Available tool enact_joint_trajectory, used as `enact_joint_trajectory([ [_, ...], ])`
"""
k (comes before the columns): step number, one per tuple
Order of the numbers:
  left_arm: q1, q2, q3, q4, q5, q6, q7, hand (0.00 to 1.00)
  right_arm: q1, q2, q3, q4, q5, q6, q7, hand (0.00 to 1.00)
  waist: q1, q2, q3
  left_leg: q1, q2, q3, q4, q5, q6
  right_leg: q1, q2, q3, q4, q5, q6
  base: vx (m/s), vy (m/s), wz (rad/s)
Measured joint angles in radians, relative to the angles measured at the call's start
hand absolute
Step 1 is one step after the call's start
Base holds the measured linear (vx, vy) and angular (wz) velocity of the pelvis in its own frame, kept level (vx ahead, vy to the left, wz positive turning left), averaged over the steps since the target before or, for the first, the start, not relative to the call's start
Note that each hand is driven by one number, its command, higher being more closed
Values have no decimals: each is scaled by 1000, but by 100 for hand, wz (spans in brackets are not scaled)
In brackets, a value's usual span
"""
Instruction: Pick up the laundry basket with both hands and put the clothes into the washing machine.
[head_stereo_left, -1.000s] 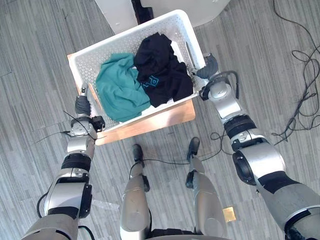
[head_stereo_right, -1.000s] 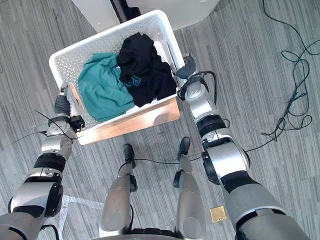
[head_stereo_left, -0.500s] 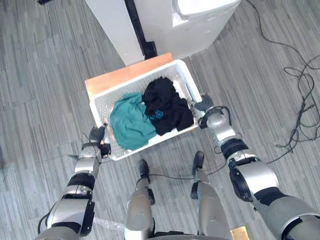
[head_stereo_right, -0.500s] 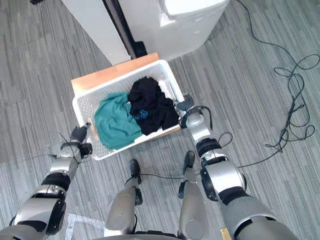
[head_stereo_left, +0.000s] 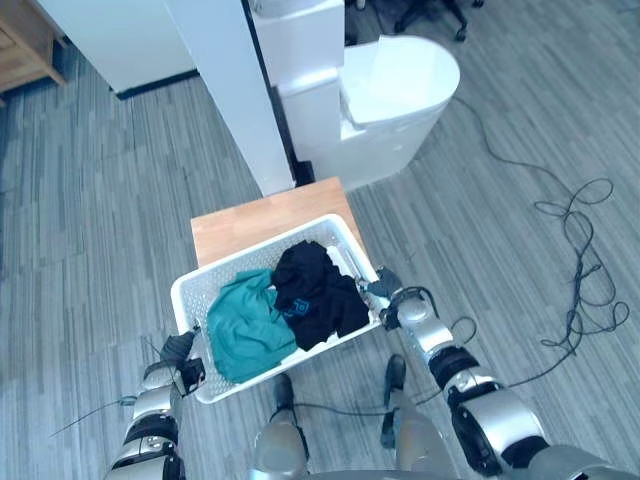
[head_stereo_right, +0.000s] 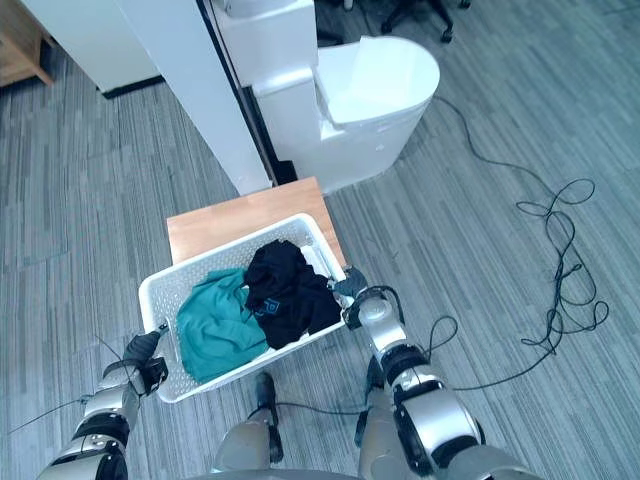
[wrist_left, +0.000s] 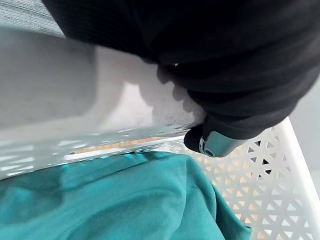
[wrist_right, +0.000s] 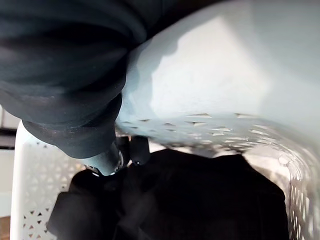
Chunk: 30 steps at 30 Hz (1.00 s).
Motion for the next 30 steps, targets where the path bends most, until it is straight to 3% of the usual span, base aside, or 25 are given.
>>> enact_joint_trajectory([
  [4, 33, -22, 1, -73, 0, -4, -1, 100, 94, -14, -10, -147, 21, 1, 1, 100, -28, -1, -20, 12, 21, 3, 51, -28, -1, 13, 12, -3, 39, -37, -8, 0, -10, -8],
  [7, 38, -77, -3, -148, 0, -6, -4, 100, 193, -49, -52, -278, 29, 0, 1, 100, -51, 1, -28, 15, 45, -1, 120, -79, 21, 13, 18, -6, 116, -85, -16, -5, -9, -1],
  [9, 52, -104, -7, -193, 0, -5, -6, 100, 255, -65, -70, -344, 36, 0, 2, 100, -69, 2, -32, 24, 69, -4, 156, -107, 58, 5, 26, -7, 193, -122, -24, 10, -33, -1],
  [10, 73, -113, -22, -227, -1, -3, -12, 100, 303, -66, -82, -381, 38, 0, 2, 100, -80, -4, -36, 39, 69, -11, 211, -127, 104, 2, 25, -4, 263, -187, -39, 28, -63, -9],
  [11, 82, -116, -26, -239, -1, -3, -18, 100, 317, -68, -87, -390, 39, 0, 2, 100, -78, -6, -37, 32, 71, -11, 259, -137, 139, 2, 25, 6, 281, -201, -41, 28, -119, -20],
  [13, 116, -128, -62, -288, -2, 0, -21, 100, 367, -69, -116, -423, 59, 0, 2, 100, -80, -11, -47, -39, 77, -49, 451, -93, 220, 28, 20, 38, 275, -206, -49, 32, -168, -42],
  [14, 159, -149, -62, -362, -5, -1, -20, 100, 393, -69, -119, -456, 63, 0, 1, 100, -77, -5, -49, -60, 76, -110, 541, -90, 226, 41, 33, 67, 273, -205, -57, 58, -131, -63],
  [15, 187, -155, -62, -400, -12, -1, -20, 100, 401, -68, -118, -465, 65, 0, 1, 100, -75, -4, -50, -70, 63, -153, 579, -131, 183, 47, 43, 96, 272, -203, -59, 68, -6, -118],
  [16, 249, -161, -62, -476, -23, -4, -20, 100, 402, -58, -118, -476, 65, 0, 1, 100, -63, 1, -53, -55, 1, -252, 624, -216, 108, 56, 70, 156, 263, -194, -73, 65, 75, -143],
  [17, 284, -161, -62, -524, -31, -5, -20, 100, 407, -47, -118, -490, 64, 0, 1, 100, -50, 8, -58, -43, -44, -324, 628, -265, 84, 60, 103, 195, 253, -183, -79, 66, 106, -184],
  [18, 323, -160, -60, -591, -33, -6, -17, 100, 423, -36, -118, -523, 64, 0, 2, 100, -41, 20, -67, -25, -84, -396, 623, -328, 120, 63, 159, 242, 249, -170, -94, 49, 75, -142],
  [19, 341, -159, -57, -625, -33, -6, -15, 100, 433, -25, -118, -542, 64, 0, 2, 100, -40, 16, -68, -11, -85, -430, 621, -353, 134, 63, 179, 264, 257, -169, -95, 49, 62, -144],
  [21, 405, -165, -58, -732, -52, -7, 0, 100, 458, -16, -118, -602, 64, -4, 6, 100, -24, 2, -77, 64, -115, -540, 601, -402, 121, 57, 232, 375, 274, -163, -85, 10, 91, -153],
  [22, 415, -170, -61, -758, -53, -7, 0, 100, 464, -19, -118, -614, 64, -6, 6, 100, -25, 3, -79, 79, -118, -539, 592, -414, 133, 57, 239, 396, 274, -160, -78, -78, 175, -126],
  [23, 418, -183, -65, -790, -72, -11, 2, 100, 479, -22, -129, -641, 64, -13, 7, 100, -43, 12, -87, 93, -115, -507, 561, -438, 139, 53, 241, 420, 260, -146, -64, -98, 171, -79],
  [24, 395, -191, -87, -799, -79, -21, 6, 100, 509, -17, -161, -691, 64, -16, 6, 100, -53, 22, -99, 98, -113, -463, 525, -466, 137, 33, 242, 443, 242, -112, -36, -143, 219, -73],
  [25, 385, -194, -96, -808, -82, -25, 9, 100, 522, -13, -179, -713, 65, -19, 6, 100, -49, 24, -103, 100, -114, -440, 503, -479, 135, 20, 241, 464, 233, -97, -27, -155, 209, -92],
  [28, 366, -195, -132, -827, -91, -38, 42, 100, 582, 12, -212, -788, 65, -24, 2, 100, -44, 2, -116, 91, -157, -311, 472, -497, 141, -13, 219, 569, 155, 6, 4, -182, 201, -131],
  [30, 370, -195, -137, -830, -91, -40, 43, 100, 615, 25, -212, -809, 64, -24, 2, 100, -45, -4, -118, 83, -159, -213, 506, -499, 169, -10, 217, 558, 68, 135, -2, -181, 95, -150],
])
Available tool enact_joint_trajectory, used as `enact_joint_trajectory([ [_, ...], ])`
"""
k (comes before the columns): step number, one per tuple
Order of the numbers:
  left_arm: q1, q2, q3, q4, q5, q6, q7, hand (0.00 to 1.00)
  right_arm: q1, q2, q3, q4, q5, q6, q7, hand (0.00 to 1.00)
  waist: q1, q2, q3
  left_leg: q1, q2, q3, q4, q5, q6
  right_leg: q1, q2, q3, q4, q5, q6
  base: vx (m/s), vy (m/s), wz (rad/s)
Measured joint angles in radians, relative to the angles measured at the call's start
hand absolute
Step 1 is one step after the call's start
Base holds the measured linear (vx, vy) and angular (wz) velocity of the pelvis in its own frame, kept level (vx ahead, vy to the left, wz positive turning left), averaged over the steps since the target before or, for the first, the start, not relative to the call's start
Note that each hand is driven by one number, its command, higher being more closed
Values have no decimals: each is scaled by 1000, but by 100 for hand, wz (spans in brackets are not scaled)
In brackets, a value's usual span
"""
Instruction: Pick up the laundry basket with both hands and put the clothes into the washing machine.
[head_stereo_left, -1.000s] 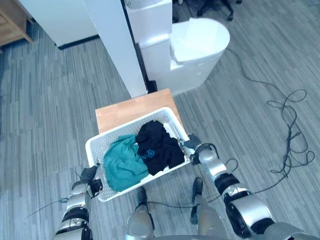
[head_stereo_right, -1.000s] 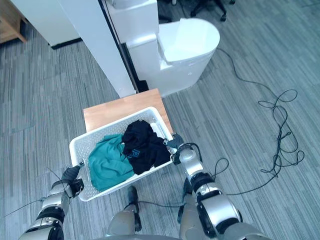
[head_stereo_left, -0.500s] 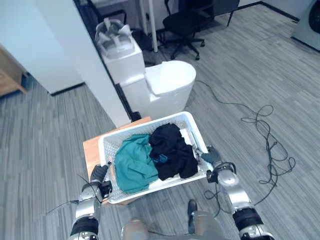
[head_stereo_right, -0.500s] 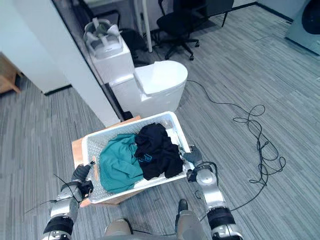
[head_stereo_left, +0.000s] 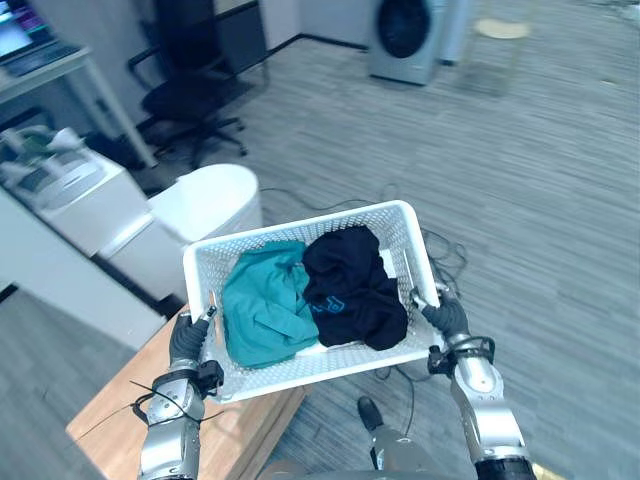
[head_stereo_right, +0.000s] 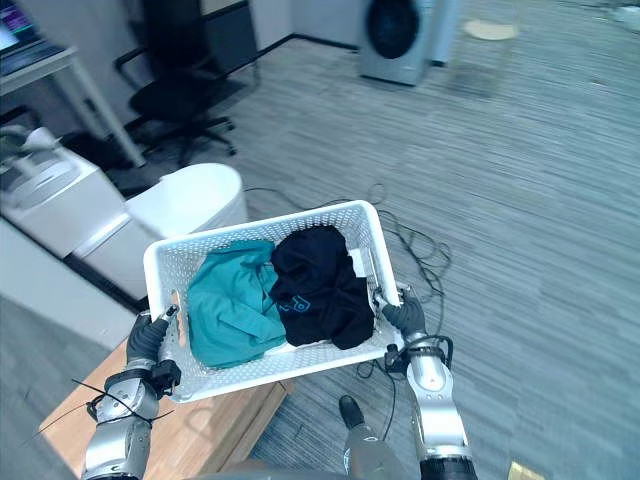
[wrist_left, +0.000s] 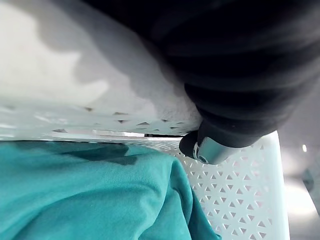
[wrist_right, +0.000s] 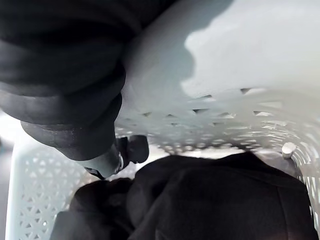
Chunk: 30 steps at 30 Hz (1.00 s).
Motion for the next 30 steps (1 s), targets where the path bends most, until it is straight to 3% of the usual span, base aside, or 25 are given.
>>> enact_joint_trajectory([
  [1, 0, -2, 5, -1, 0, -4, 1, 100, 3, 9, 0, 1, -1, 0, -2, 100, 7, 12, 4, -7, 33, 81, -12, 10, 15, -1, -4, -140, -45, 75, -58, -200, -8, -185],
  [2, 9, -11, 10, 0, 1, -7, 6, 100, 3, 23, 0, 2, -10, 1, -3, 100, 8, 0, -2, 11, 50, 170, -35, 30, 17, -53, -32, -422, 161, -122, -140, -183, -28, -221],
  [3, 24, -24, 12, -1, 2, -7, 14, 100, 5, 18, 3, 8, -14, 0, -2, 100, 10, 14, 4, 37, 67, 244, -48, 41, 20, -52, -98, -615, 354, -302, -197, -117, -9, -181],
  [4, 34, -31, 12, -1, 2, -8, 16, 100, 2, 11, 4, 19, -15, -1, -2, 100, 14, 13, 3, 53, 71, 274, -55, 44, 20, -49, -140, -678, 435, -366, -203, -118, -8, -154],
  [6, 62, -45, 7, 13, 2, -9, 21, 100, -9, -17, 14, 83, -15, -13, 0, 100, 6, 18, -7, 85, 92, 371, -60, 47, 16, -27, -299, -783, 648, -497, -191, -137, -74, -133],
  [8, 72, -45, 8, 37, 2, -9, 21, 100, -23, -27, 24, 139, -15, -22, 2, 100, 4, 7, -17, 93, 110, 430, -62, 53, 0, -3, -409, -801, 692, -529, -156, -60, -190, -120],
  [9, 72, -42, 8, 56, 0, -8, 25, 100, -35, -37, 36, 165, -15, -23, 2, 100, 3, -31, -34, 88, 111, 449, -57, 52, -32, 29, -458, -790, 610, -482, -115, -24, -255, -108],
  [10, 69, -40, 7, 64, -1, -7, 26, 100, -46, -40, 40, 180, -15, -23, 2, 100, 3, -35, -33, 82, 110, 444, -49, 45, -56, 41, -435, -782, 553, -490, -51, -30, -265, -112],
  [11, 65, -45, -8, 89, -14, -7, 28, 100, -65, -61, 42, 201, -15, -23, 2, 100, 14, -19, -39, 64, 111, 403, -82, 57, -75, 73, -371, -785, 419, -491, -31, -49, -258, -112],
  [12, 55, -51, -30, 101, -19, -7, 32, 100, -69, -95, 44, 205, -15, -23, 2, 100, 19, 3, -41, 48, 131, 387, -122, 86, -80, 78, -311, -773, 328, -440, -34, -60, -269, -100],
  [15, 15, -61, -42, 124, -19, -7, 29, 100, -63, -116, 30, 204, -14, -29, 1, 100, -5, 5, -42, 61, 166, 359, -183, 139, -102, 150, -214, -795, 147, -362, -55, -1, -167, -24],
  [19, 1, -47, -40, 134, -41, -10, 46, 100, -74, -116, 34, 204, -8, -42, -1, 100, 2, 8, -40, 17, 249, 308, -68, 139, -103, 191, -144, -810, 71, -346, -75, 12, -132, 2],
  [20, 13, -45, -39, 134, -55, -9, 47, 100, -74, -121, 47, 204, -8, -42, -1, 100, 11, 17, -34, -16, 287, 294, 46, 134, -86, 215, -119, -806, 65, -353, -87, 59, -150, -17],
  [21, 31, -46, -37, 134, -69, -10, 49, 100, -75, -133, 65, 204, -6, -43, -1, 100, 28, 38, -20, -54, 345, 275, 214, 134, 29, 254, -89, -794, 64, -370, -106, 67, -148, -28],
  [22, 42, -46, -37, 134, -73, -10, 52, 100, -76, -139, 75, 204, -6, -43, 0, 100, 34, 48, -11, -79, 371, 260, 302, 151, 105, 276, -80, -787, 64, -379, -113, 75, -95, -36],
  [23, 63, -48, -34, 134, -91, -10, 55, 100, -76, -147, 93, 204, -6, -43, 0, 100, 43, 61, 2, -146, 398, 198, 461, 233, 201, 312, -65, -773, 66, -408, -135, 57, -56, -30],
  [24, 75, -51, -35, 133, -98, -10, 54, 100, -76, -153, 99, 204, -6, -42, 1, 100, 57, 56, 8, -179, 381, 144, 515, 227, 188, 318, -64, -763, 73, -422, -138, 91, -41, -32],
  [26, 96, -78, -34, 129, -106, -11, 51, 100, -94, -164, 106, 204, -6, -41, 1, 100, 71, 59, 13, -285, 184, -9, 521, 146, 50, 314, -90, -732, 84, -442, -147, 155, 14, -46],
  [27, 111, -89, -32, 113, -107, -14, 50, 100, -111, -178, 117, 204, -6, -39, 3, 100, 92, 56, 17, -322, 81, -32, 370, 123, 9, 312, -100, -705, 66, -442, -146, 210, 32, -64],
  [29, 131, -86, -25, 89, -107, -21, 44, 100, -124, -186, 126, 204, -5, -39, 15, 100, 109, 59, 15, -354, 52, 8, 167, 138, -7, 323, -100, -705, 39, -442, -143, 222, 26, -43],
  [30, 137, -87, -25, 82, -107, -25, 44, 100, -126, -185, 127, 204, -4, -39, 20, 100, 109, 60, 14, -365, 34, 24, 2, 174, -44, 346, -100, -709, 18, -447, -119, 245, 26, -9],
])
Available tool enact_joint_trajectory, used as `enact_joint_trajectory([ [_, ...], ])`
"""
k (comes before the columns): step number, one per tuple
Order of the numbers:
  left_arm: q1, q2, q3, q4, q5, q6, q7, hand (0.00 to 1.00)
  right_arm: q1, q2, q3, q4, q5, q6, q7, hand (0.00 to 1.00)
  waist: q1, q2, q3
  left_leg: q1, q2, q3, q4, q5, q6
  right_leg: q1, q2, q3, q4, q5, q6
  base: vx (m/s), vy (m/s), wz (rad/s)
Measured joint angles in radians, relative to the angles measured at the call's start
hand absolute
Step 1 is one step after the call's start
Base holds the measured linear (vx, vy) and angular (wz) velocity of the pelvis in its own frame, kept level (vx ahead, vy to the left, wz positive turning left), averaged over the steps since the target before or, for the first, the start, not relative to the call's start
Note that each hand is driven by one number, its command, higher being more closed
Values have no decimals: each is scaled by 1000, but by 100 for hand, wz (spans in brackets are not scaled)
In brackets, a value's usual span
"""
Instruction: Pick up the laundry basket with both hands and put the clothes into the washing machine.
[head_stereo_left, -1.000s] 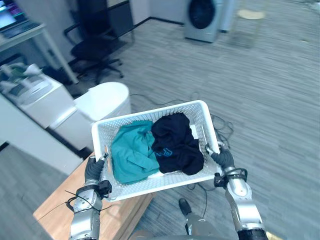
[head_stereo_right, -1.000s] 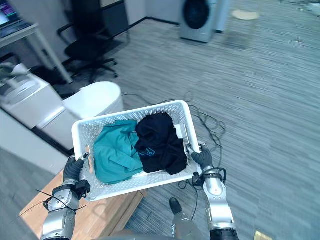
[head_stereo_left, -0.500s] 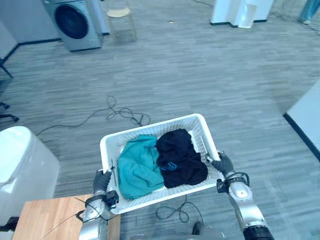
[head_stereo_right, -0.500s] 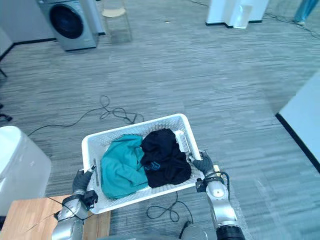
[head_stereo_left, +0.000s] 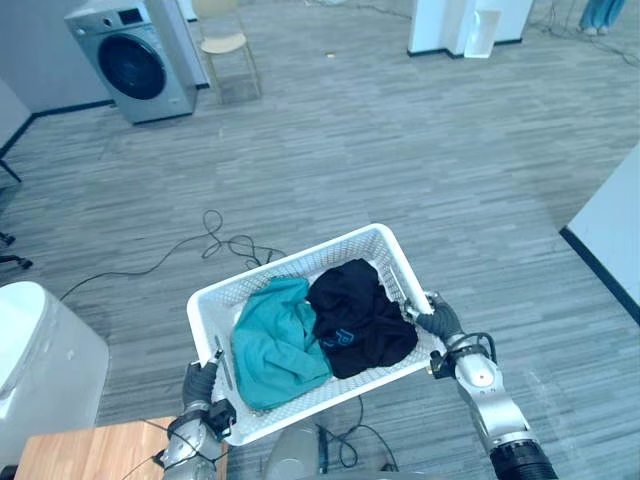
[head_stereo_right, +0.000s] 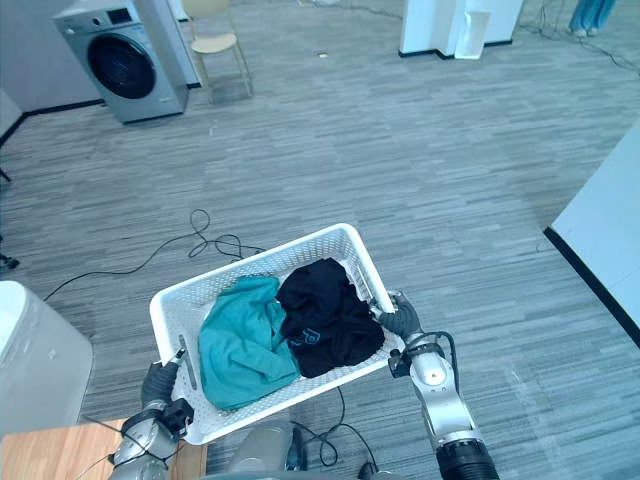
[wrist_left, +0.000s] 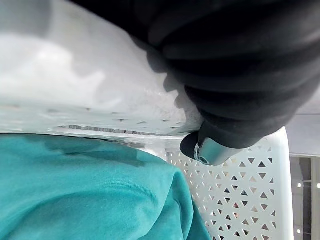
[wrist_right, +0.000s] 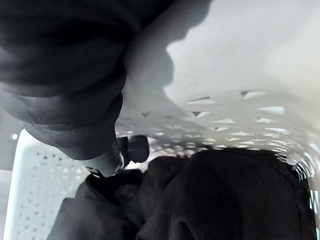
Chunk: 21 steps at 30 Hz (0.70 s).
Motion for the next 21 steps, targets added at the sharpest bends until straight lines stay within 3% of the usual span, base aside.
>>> enact_joint_trajectory([
  [2, 18, -4, 0, -8, 0, -1, 1, 100, -3, -2, 7, 1, -1, 0, 0, 100, 6, -21, -5, 18, -27, -8, -101, 161, 16, 36, -9, 11, -33, -5, 44, 410, 72, -4],
  [3, 21, -11, 3, -14, -1, -1, 2, 100, -18, -1, 14, 2, -1, 0, 0, 100, 5, -31, -9, 13, -46, -20, -94, 187, 43, 39, -20, 18, -35, -11, 59, 561, 143, -17],
  [5, 21, -24, 5, -28, -9, -1, 6, 100, -61, 0, 11, 34, -1, 0, -1, 100, 15, -44, -7, 11, -56, 7, -28, 144, 114, 27, -53, 60, 18, -41, 106, 484, 161, -22],
  [7, 8, -23, 5, -28, -9, 0, 17, 100, -61, 1, 5, 49, -1, 0, 0, 100, 19, -50, -8, 36, -74, 22, 3, 133, 130, -11, -93, 101, 163, -58, 133, 506, 225, -14],
  [8, 7, -18, 7, -29, -7, 0, 22, 100, -60, 15, 4, 62, 0, 0, 0, 100, 15, -51, -6, 89, -88, 23, -10, 105, 136, -82, -120, 121, 387, -58, 140, 510, 257, -3],
  [9, 7, -6, 9, -29, -6, 0, 23, 100, -52, 30, -3, 71, 0, 0, 0, 100, 2, -61, -1, 168, -106, 20, -36, 58, 152, -162, -159, 132, 648, -1, 121, 423, 209, 12],
  [11, 9, 20, 4, -29, -6, 2, 24, 100, -37, 49, -9, 71, 0, 0, 0, 100, -19, -90, 10, 267, -142, 16, -73, 34, 177, -251, -221, 138, 918, 96, 58, 350, 119, 35],
  [12, 11, 27, 2, -35, -5, 4, 24, 100, -30, 55, -9, 71, 0, -1, 1, 100, -35, -90, 13, 331, -146, 1, -104, 16, 182, -309, -229, 140, 1050, 79, 35, 421, 97, 39],
  [13, 12, 29, 2, -38, -5, 4, 24, 100, -23, 59, -10, 69, 1, -2, 1, 100, -45, -87, 14, 369, -144, -15, -125, 15, 183, -351, -224, 138, 1086, 60, 22, 469, 85, 39],
  [16, 8, 47, -14, -70, 4, 6, 24, 100, 7, 91, -44, 26, 1, -3, 1, 100, -68, -84, 18, 463, -132, -74, -204, -39, 171, -488, -168, 122, 949, -1, 57, 418, 14, 39],
  [18, 0, 54, -32, -72, 4, 7, 22, 100, 41, 97, -64, -7, 1, -3, 2, 100, -98, -85, 16, 499, -120, -126, -216, -71, 158, -494, -162, 48, 650, 5, 72, 455, -64, 67],
  [19, -11, 71, -47, -73, 4, 7, 21, 100, 69, 109, -83, -38, 1, -3, 2, 100, -112, -87, 15, 514, -120, -158, -218, -100, 145, -491, -158, 12, 393, 55, 93, 492, -109, 78],
  [20, -22, 85, -63, -72, 7, 7, 21, 100, 98, 126, -99, -60, 3, -3, 1, 100, -113, -120, 5, 549, -125, -182, -236, -122, 126, -481, -153, 25, 156, 141, 137, 512, -134, 74],
  [21, -24, 102, -71, -72, 11, 7, 21, 100, 108, 134, -106, -65, 3, -3, 0, 100, -115, -125, 4, 563, -126, -197, -249, -135, 111, -481, -151, 35, 108, 160, 141, 590, -235, 89],
])
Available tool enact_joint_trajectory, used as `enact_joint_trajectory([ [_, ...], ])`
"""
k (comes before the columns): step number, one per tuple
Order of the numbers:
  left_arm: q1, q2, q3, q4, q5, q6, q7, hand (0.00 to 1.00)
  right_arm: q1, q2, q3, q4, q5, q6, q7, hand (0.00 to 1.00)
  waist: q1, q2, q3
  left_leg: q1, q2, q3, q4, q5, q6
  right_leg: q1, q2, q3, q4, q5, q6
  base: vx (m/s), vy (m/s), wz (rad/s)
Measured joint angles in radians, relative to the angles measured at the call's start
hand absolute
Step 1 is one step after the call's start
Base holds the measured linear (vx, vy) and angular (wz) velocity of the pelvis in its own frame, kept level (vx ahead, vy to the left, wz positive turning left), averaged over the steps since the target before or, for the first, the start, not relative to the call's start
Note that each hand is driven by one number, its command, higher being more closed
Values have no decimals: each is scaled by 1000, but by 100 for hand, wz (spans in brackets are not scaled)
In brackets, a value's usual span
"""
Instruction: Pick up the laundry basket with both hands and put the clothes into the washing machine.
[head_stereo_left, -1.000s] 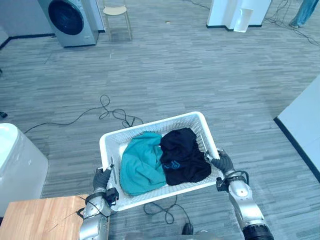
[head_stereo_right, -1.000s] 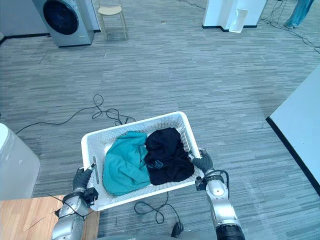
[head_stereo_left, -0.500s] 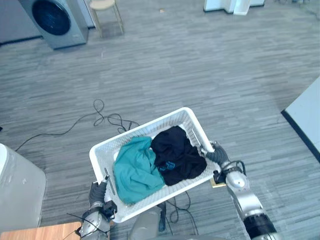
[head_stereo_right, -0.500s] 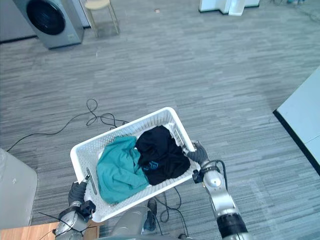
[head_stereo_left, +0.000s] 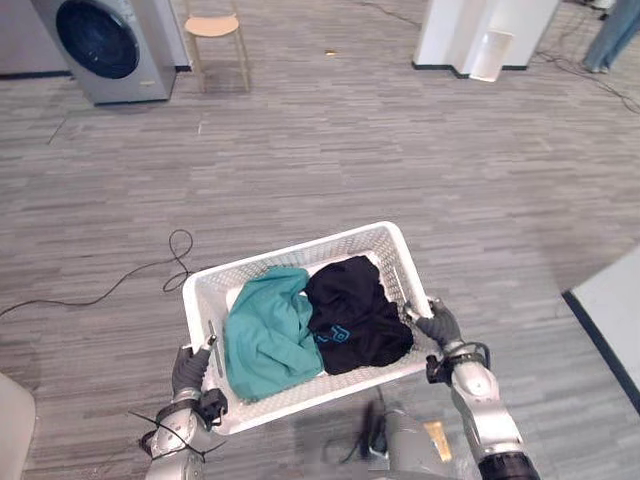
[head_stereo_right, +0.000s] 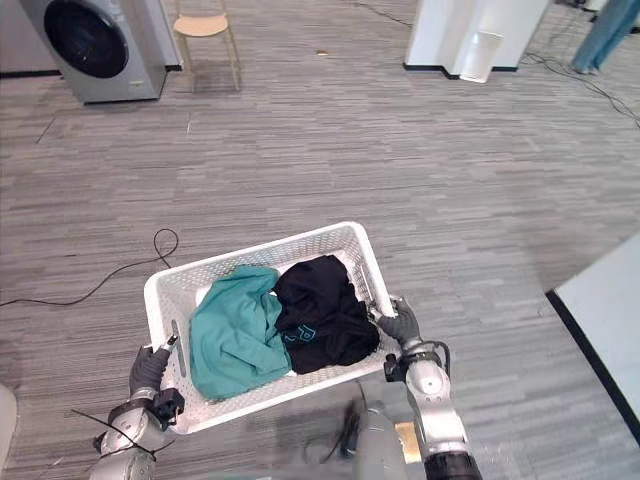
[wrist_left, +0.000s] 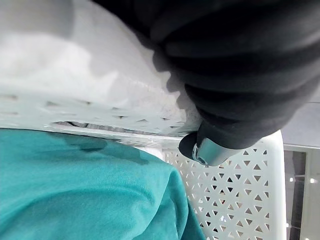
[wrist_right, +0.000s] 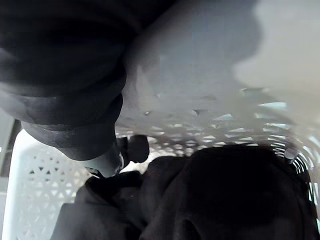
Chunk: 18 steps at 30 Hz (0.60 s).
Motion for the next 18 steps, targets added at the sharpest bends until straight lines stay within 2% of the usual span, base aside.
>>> enact_joint_trajectory([
  [1, 4, -1, -10, 3, 3, 5, -1, 100, 21, -3, -3, -1, 0, 1, 0, 100, -25, 7, -7, 61, 35, -43, -17, -41, -14, 4, 12, -3, 17, 3, -25, 653, -266, 93],
  [2, 14, -9, -13, 5, 8, 10, -1, 100, 39, -3, -6, -1, 0, 4, 0, 100, -31, 11, -19, 83, 65, -75, 34, -54, -37, 18, 37, -3, 74, 38, -99, 815, -344, 98],
  [3, 31, -41, -15, 11, 22, 14, -2, 100, 51, -14, -18, -3, -4, 5, 0, 100, -38, 71, -32, -18, 120, -101, 305, -41, -69, 37, 85, -39, 136, -34, -158, 593, -243, 50],
  [4, 33, -47, -15, 10, 22, 14, -2, 100, 52, -20, -18, -6, -4, 5, 1, 100, -37, 73, -36, -45, 127, -105, 367, -24, -95, 47, 98, -45, 138, -42, -170, 694, -315, 14],
  [5, 36, -79, -7, 10, 22, 14, -3, 100, 53, -47, -11, -32, -5, 5, 2, 100, -34, 117, -20, -145, 153, -101, 617, 120, -140, 94, 148, -58, 141, -73, -216, 711, -288, -41],
  [6, 55, -100, 3, 9, 21, 14, -3, 100, 57, -71, 6, -47, -5, 5, 2, 100, -16, 141, -11, -219, 167, -62, 789, 428, -150, 153, 191, -22, 128, -94, -261, 711, -242, -70],
  [7, 67, -108, 14, 8, 20, 14, -4, 100, 59, -72, 13, -47, -5, 4, 2, 100, 9, 147, -10, -248, 169, -48, 862, 542, -144, 197, 205, 0, 109, -101, -276, 739, -133, -102],
  [8, 72, -113, 4, 7, 15, 13, -20, 100, 62, -81, 8, -46, -4, 5, 2, 100, 20, 153, -3, -327, 181, -17, 1036, 480, -136, 271, 219, 10, 79, -91, -304, 732, -77, -79],
  [9, 75, -106, -1, 7, 5, 10, -25, 100, 61, -75, 8, -46, -3, 5, 2, 100, 32, 138, 12, -413, 182, 40, 1149, 376, -68, 368, 223, 53, 36, -119, -319, 740, -76, -64],
  [10, 75, -103, 1, 6, 1, 7, -28, 100, 56, -75, 8, -46, -3, 5, 2, 100, 37, 124, 20, -450, 184, 70, 1154, 331, -35, 417, 220, 80, 6, -135, -318, 730, -69, -58],
  [11, 81, -102, 9, 2, -3, 6, -29, 100, 44, -80, 15, -52, -2, 5, 1, 100, 54, 109, 20, -533, 181, 118, 1094, 254, -28, 486, 210, 125, -42, -167, -317, 841, 14, -83],
  [12, 77, -106, 22, 2, -10, 2, -30, 100, 17, -92, 28, -51, 0, 5, 1, 100, 70, 99, 21, -607, 167, 146, 911, 202, -49, 528, 188, 147, -69, -203, -293, 817, 54, -88],
  [13, 77, -111, 29, 2, -10, 2, -32, 100, 3, -100, 36, -50, 0, 4, 2, 100, 80, 100, 21, -629, 155, 148, 775, 192, -60, 539, 176, 148, -73, -217, -280, 793, 153, -102],
  [14, 78, -122, 34, -2, -10, 0, -35, 100, -18, -113, 46, -47, 0, 3, 2, 100, 96, 102, 22, -655, 144, 145, 480, 203, -82, 571, 156, 159, -79, -252, -260, 713, 213, -98],
  [15, 80, -130, 40, -6, -10, 0, -36, 100, -27, -119, 51, -41, 0, 2, 2, 100, 118, 121, 16, -657, 147, 138, 209, 261, -131, 617, 143, 171, -91, -284, -230, 739, 250, -86],
  [16, 88, -130, 42, -12, -10, 0, -35, 100, -29, -122, 54, -32, 1, 2, 2, 100, 119, 120, 15, -658, 143, 142, 164, 330, -120, 640, 131, 179, -99, -300, -218, 771, 304, -61],
  [17, 91, -128, 57, -20, -8, 0, -31, 100, -36, -105, 61, 5, 4, 1, 1, 100, 123, 84, 4, -653, 96, 185, 220, 404, -106, 671, 81, 214, -81, -321, -182, 806, 335, -28],
  [18, 94, -145, 76, -23, -3, 8, -23, 100, -56, -100, 67, 40, 4, 1, 1, 100, 113, 65, -1, -664, 54, 189, 313, 364, -12, 655, 31, 230, 33, -324, -100, 820, 346, -17],
])
